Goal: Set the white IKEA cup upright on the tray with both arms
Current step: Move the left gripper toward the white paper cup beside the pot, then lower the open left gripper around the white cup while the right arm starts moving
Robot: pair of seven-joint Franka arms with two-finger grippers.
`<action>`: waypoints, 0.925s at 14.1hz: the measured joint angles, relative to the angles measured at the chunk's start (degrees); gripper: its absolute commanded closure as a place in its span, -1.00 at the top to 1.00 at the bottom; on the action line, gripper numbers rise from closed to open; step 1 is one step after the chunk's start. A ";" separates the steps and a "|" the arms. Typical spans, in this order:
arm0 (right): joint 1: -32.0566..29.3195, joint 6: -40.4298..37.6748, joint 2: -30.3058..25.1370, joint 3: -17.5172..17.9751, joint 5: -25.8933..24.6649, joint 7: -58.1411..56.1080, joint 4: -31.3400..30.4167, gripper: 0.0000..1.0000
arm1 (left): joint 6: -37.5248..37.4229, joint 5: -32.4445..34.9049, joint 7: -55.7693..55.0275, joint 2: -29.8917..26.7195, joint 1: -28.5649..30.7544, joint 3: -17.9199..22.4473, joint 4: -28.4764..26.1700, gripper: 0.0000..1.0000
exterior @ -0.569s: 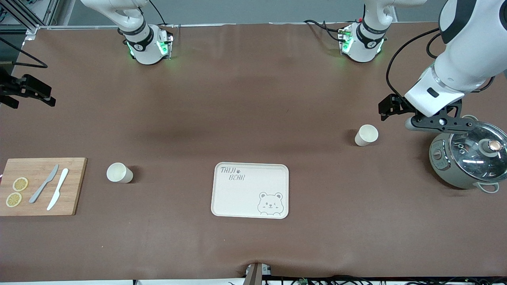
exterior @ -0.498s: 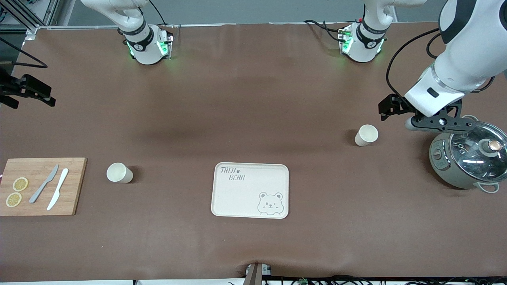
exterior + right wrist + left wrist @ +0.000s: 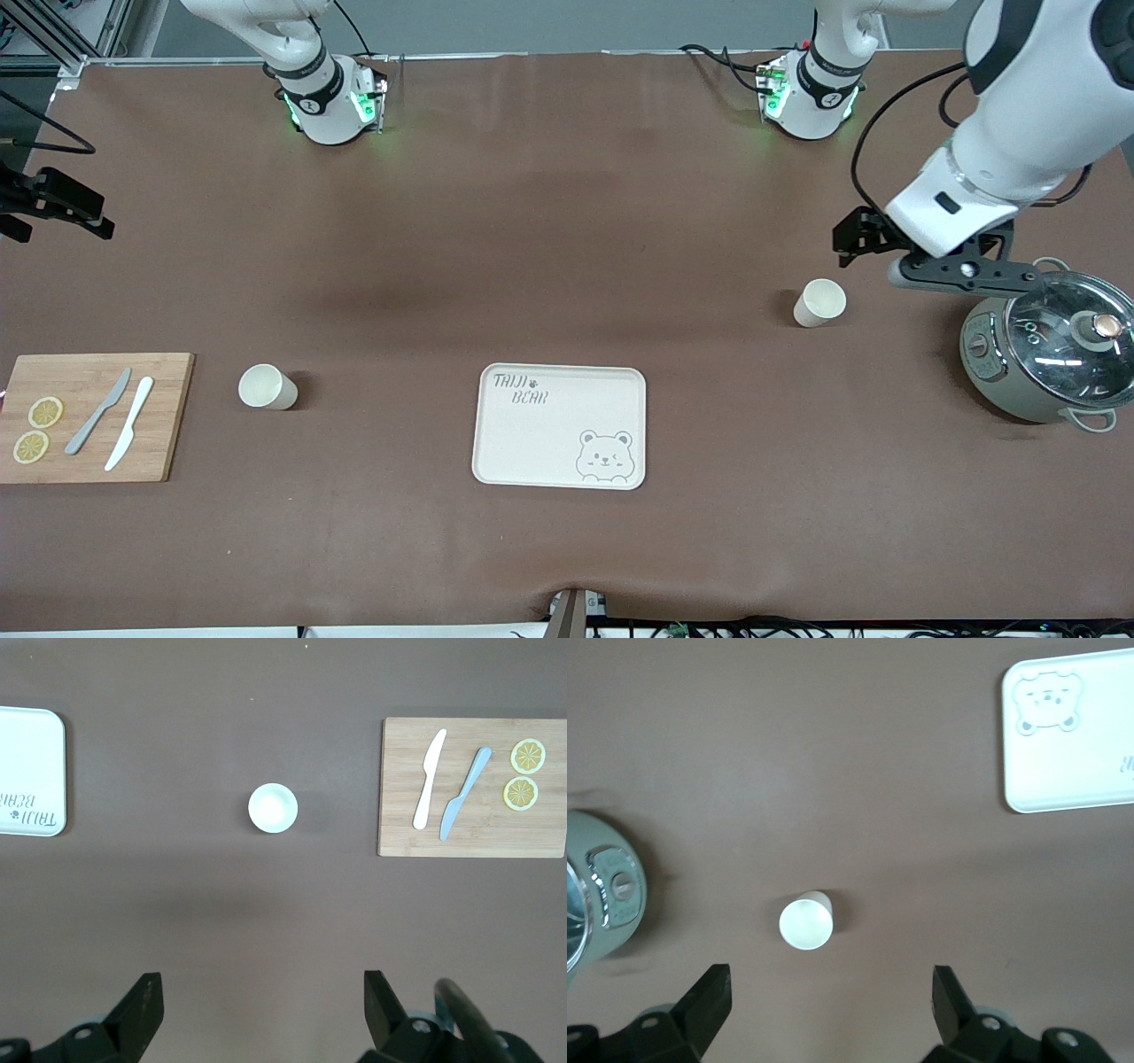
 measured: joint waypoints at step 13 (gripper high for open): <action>-0.04 -0.01 2.49 0.00 -0.02 0.00 -0.11 1.00 | 21.04 0.03 4.37 -5.59 2.13 -0.51 -23.81 1.00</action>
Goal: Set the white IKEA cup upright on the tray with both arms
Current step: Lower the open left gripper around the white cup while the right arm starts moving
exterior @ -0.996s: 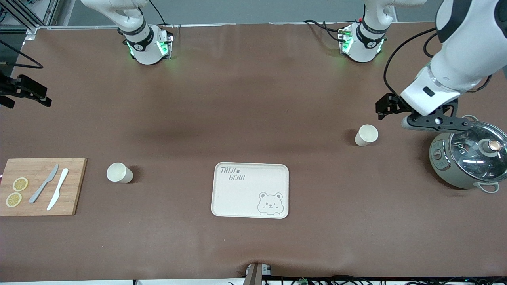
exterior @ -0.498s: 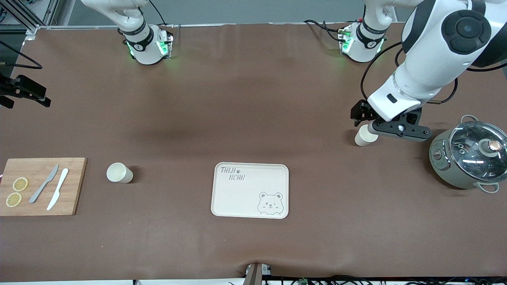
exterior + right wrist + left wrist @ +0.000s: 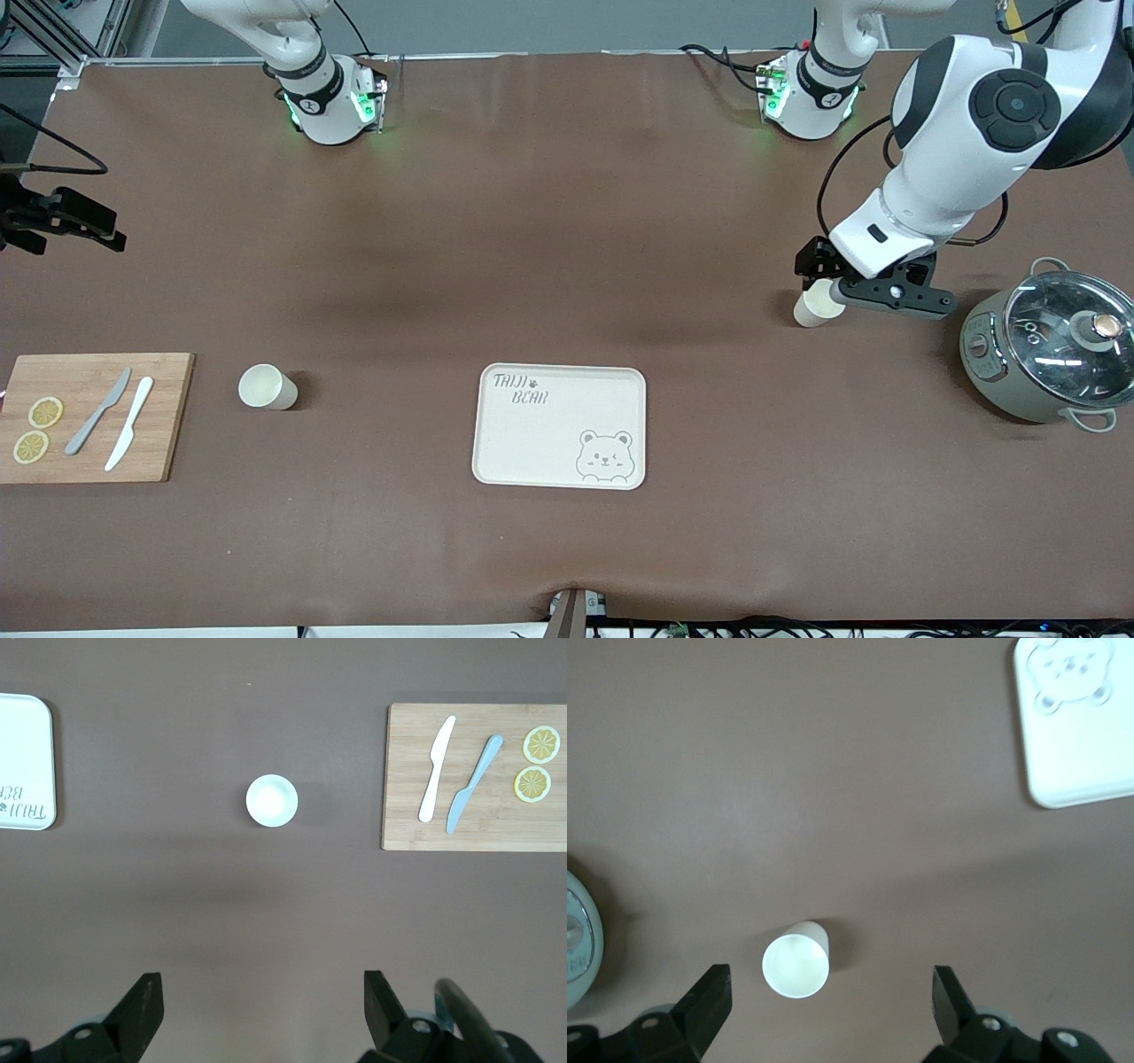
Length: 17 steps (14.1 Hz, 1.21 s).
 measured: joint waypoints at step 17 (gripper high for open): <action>-1.18 -0.07 6.44 -0.30 -0.09 0.10 -0.03 1.00 | 40.22 0.00 8.18 -0.54 7.93 0.01 -32.55 1.00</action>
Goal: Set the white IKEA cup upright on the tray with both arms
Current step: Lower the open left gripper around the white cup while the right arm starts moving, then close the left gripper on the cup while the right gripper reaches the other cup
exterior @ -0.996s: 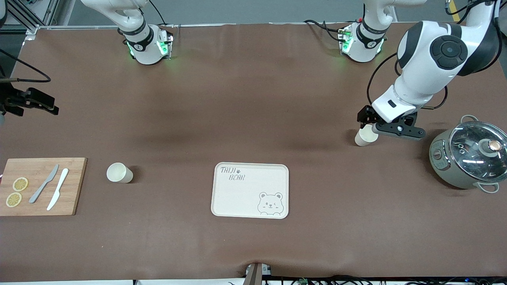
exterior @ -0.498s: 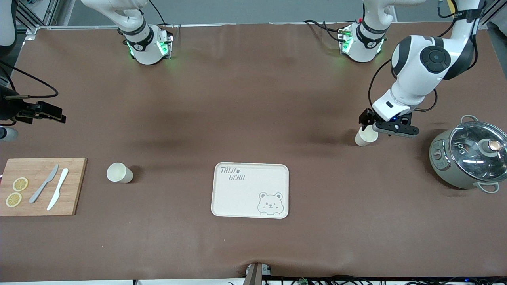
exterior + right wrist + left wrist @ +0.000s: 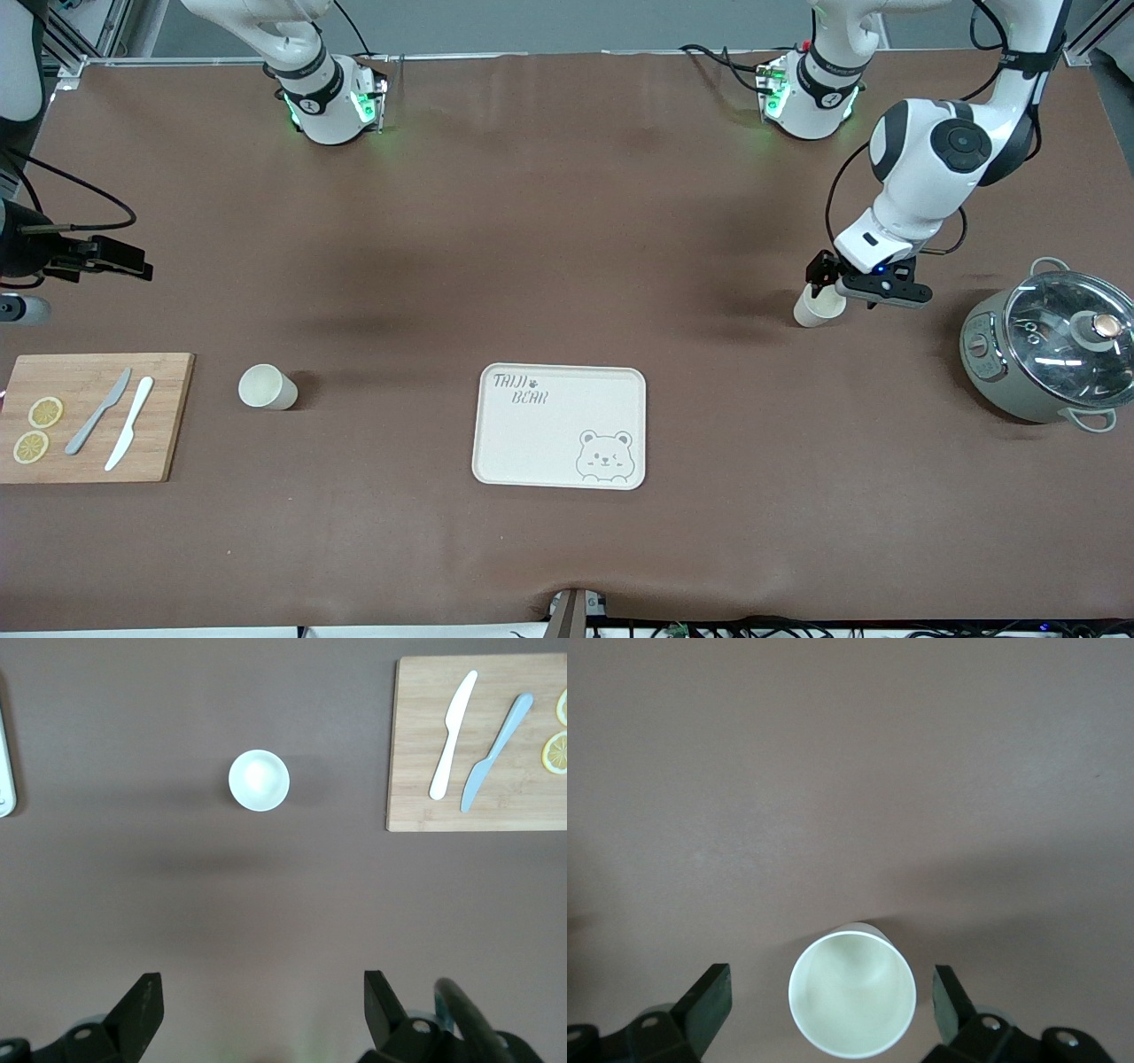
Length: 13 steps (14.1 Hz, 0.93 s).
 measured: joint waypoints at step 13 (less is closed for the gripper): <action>-2.13 0.14 6.05 -0.03 -0.28 -0.01 -0.01 1.00 | 8.37 0.00 5.18 5.73 5.60 0.01 -3.41 1.00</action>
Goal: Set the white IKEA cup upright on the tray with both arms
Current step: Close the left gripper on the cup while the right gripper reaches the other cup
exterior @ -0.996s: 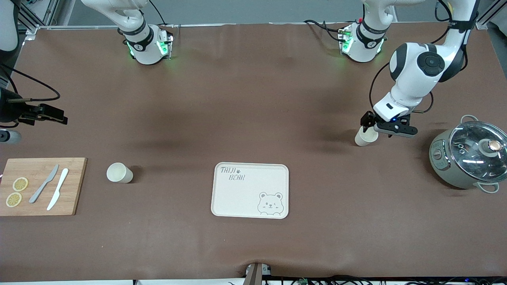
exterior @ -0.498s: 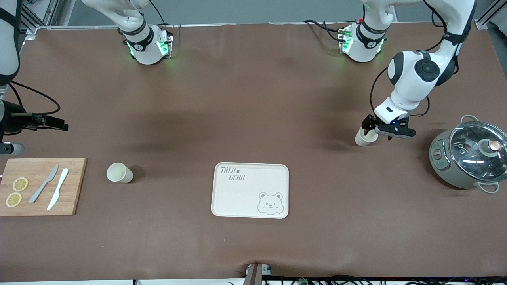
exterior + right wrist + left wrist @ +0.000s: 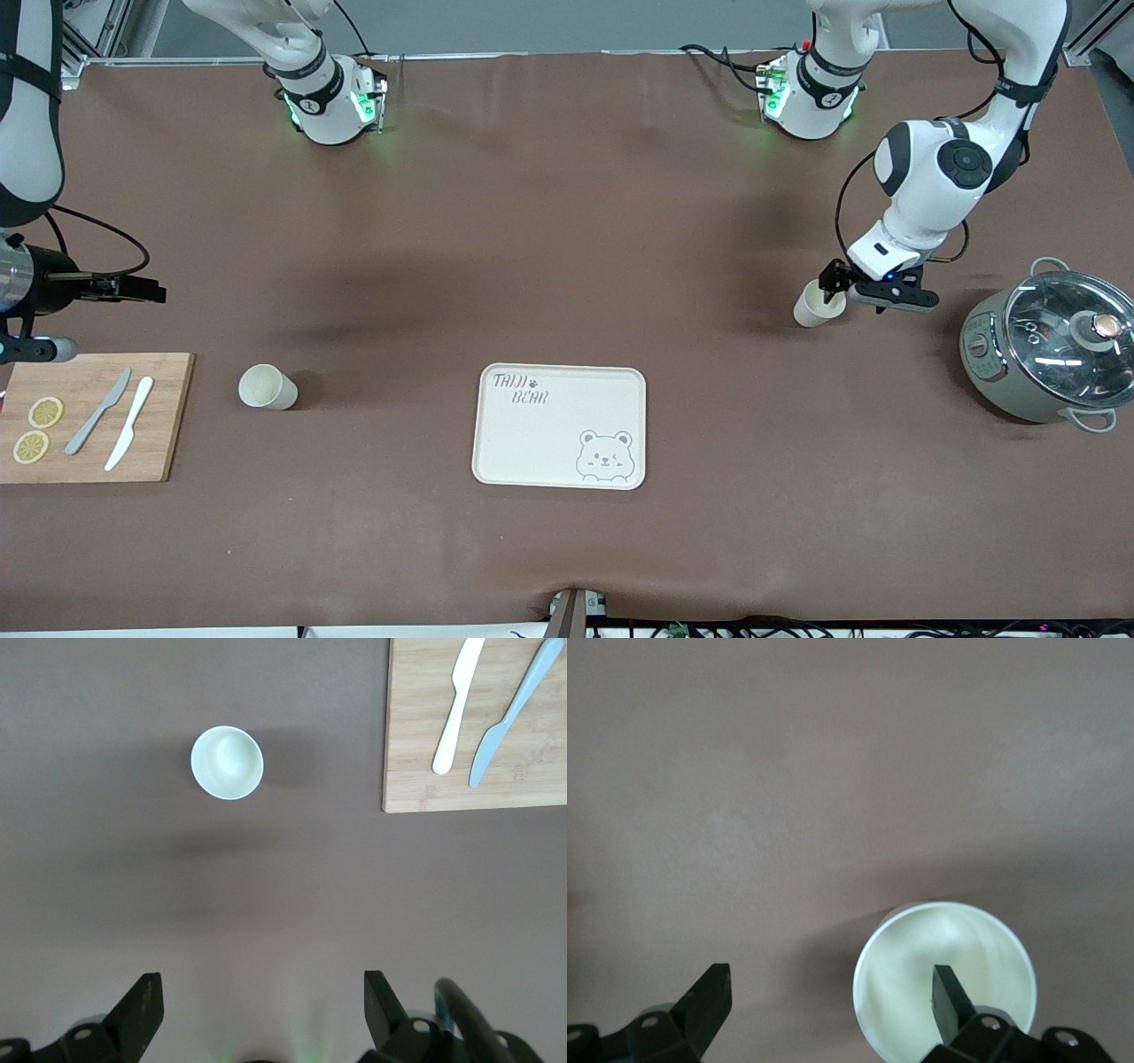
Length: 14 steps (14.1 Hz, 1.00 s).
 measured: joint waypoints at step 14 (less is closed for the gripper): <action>-0.57 10.76 2.83 0.65 0.01 7.12 -7.73 1.00 | 4.24 0.00 0.50 4.94 0.13 -0.03 0.18 -1.00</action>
